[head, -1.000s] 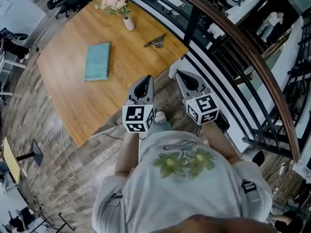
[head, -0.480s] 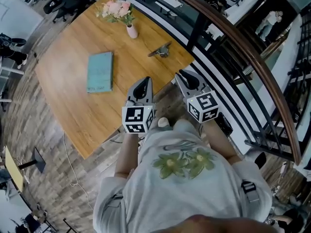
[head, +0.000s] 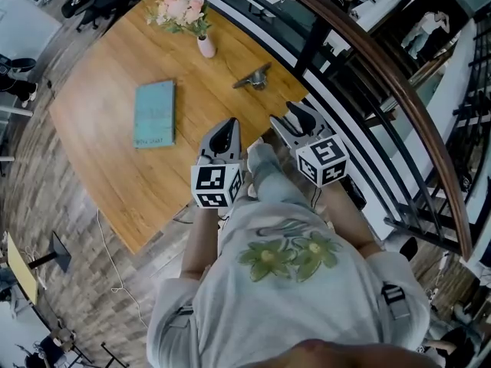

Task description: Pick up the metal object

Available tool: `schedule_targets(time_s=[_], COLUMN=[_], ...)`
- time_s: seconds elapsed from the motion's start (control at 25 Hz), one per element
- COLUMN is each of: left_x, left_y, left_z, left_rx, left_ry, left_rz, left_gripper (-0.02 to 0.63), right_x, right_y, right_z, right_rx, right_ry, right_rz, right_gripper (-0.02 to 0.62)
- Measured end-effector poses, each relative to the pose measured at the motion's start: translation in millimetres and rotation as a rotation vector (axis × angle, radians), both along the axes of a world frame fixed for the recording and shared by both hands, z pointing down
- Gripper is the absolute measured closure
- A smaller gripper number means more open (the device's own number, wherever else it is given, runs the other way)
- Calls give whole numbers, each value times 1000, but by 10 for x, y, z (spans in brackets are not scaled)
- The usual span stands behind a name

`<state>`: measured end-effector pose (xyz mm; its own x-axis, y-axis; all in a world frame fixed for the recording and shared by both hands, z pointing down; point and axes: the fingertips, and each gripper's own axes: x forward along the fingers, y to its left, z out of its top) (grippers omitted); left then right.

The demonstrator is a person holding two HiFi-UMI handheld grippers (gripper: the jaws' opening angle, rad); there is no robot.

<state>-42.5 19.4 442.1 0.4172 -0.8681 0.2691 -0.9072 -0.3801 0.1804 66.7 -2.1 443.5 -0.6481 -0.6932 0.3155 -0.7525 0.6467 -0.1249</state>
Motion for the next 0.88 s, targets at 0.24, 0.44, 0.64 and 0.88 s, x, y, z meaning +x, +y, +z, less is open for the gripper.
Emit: schedule_targets(time_s=[0.24, 0.44, 0.64, 0.88], left_x=[-129, -181, -210, -245], left_y=[-290, -594, -851, -1090], left_z=[64, 134, 232, 325], left_rx=[-17, -36, -61, -85], left_ry=[3, -12, -18, -10], left_rz=[-21, -6, 13, 26], left_gripper=[592, 592, 592, 592], right_x=[-148, -263, -324, -367], right_y=[-307, -635, -893, -1100], right_z=[124, 237, 359, 514], right_rx=[-22, -39, -61, -102], right_ry=[32, 43, 60, 84], right_rz=[-36, -37, -30, -13], right_gripper=[357, 334, 330, 321])
